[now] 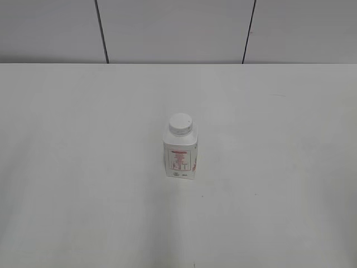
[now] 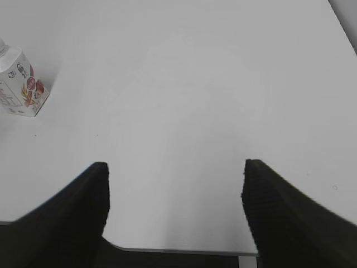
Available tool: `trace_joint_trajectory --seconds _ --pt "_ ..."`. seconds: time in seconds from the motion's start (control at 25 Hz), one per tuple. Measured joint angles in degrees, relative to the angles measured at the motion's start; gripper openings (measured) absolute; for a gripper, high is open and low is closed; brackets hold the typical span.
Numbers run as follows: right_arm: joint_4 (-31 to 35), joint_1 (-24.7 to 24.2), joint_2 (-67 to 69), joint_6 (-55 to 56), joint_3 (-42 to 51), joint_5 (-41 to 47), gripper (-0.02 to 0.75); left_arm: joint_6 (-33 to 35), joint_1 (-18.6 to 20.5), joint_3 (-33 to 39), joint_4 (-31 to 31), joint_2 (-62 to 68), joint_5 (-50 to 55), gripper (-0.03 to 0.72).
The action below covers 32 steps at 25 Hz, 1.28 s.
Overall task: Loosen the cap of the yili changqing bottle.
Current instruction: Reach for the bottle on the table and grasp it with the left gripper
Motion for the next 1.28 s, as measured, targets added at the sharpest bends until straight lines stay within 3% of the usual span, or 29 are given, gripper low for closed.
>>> trace_joint_trajectory --seconds 0.48,0.76,1.28 --pt "0.00 0.00 0.00 0.00 0.00 0.00 0.585 0.00 0.00 0.29 0.29 16.74 -9.24 0.512" --pt "0.00 0.00 0.00 0.00 0.00 0.00 0.585 0.00 0.00 0.35 5.48 25.82 -19.87 0.512" --pt "0.00 0.00 0.00 0.00 0.00 0.00 0.585 0.00 -1.41 0.35 9.14 40.81 -27.07 0.512"
